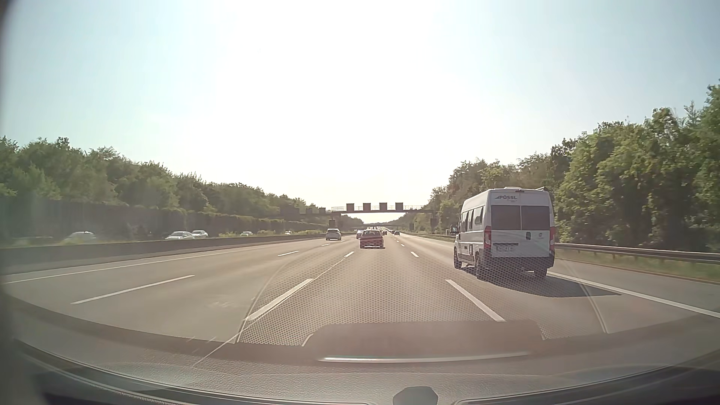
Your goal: Follow the waypoints while adhering to traffic rules and regulations
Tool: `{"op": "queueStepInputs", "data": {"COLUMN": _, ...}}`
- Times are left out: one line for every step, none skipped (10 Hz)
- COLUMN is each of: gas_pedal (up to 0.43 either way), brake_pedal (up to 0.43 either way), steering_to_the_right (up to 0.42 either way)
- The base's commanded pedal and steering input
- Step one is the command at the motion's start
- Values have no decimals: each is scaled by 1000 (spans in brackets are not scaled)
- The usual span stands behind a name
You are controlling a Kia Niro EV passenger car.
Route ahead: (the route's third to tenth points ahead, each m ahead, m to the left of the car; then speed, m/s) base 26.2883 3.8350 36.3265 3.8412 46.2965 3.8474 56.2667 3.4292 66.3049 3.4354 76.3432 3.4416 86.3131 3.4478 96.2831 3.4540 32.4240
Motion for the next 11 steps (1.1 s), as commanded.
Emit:
{"op": "queueStepInputs", "data": {"gas_pedal": 311, "brake_pedal": 30, "steering_to_the_right": 0}}
{"op": "queueStepInputs", "data": {"gas_pedal": 299, "brake_pedal": 30, "steering_to_the_right": 0}}
{"op": "queueStepInputs", "data": {"gas_pedal": 299, "brake_pedal": 30, "steering_to_the_right": -1}}
{"op": "queueStepInputs", "data": {"gas_pedal": 287, "brake_pedal": 30, "steering_to_the_right": -1}}
{"op": "queueStepInputs", "data": {"gas_pedal": 287, "brake_pedal": 30, "steering_to_the_right": -1}}
{"op": "queueStepInputs", "data": {"gas_pedal": 287, "brake_pedal": 30, "steering_to_the_right": 0}}
{"op": "queueStepInputs", "data": {"gas_pedal": 287, "brake_pedal": 30, "steering_to_the_right": 1}}
{"op": "queueStepInputs", "data": {"gas_pedal": 287, "brake_pedal": 30, "steering_to_the_right": 1}}
{"op": "queueStepInputs", "data": {"gas_pedal": 280, "brake_pedal": 30, "steering_to_the_right": 1}}
{"op": "queueStepInputs", "data": {"gas_pedal": 268, "brake_pedal": 30, "steering_to_the_right": 0}}
{"op": "queueStepInputs", "data": {"gas_pedal": 248, "brake_pedal": 30, "steering_to_the_right": 0}}
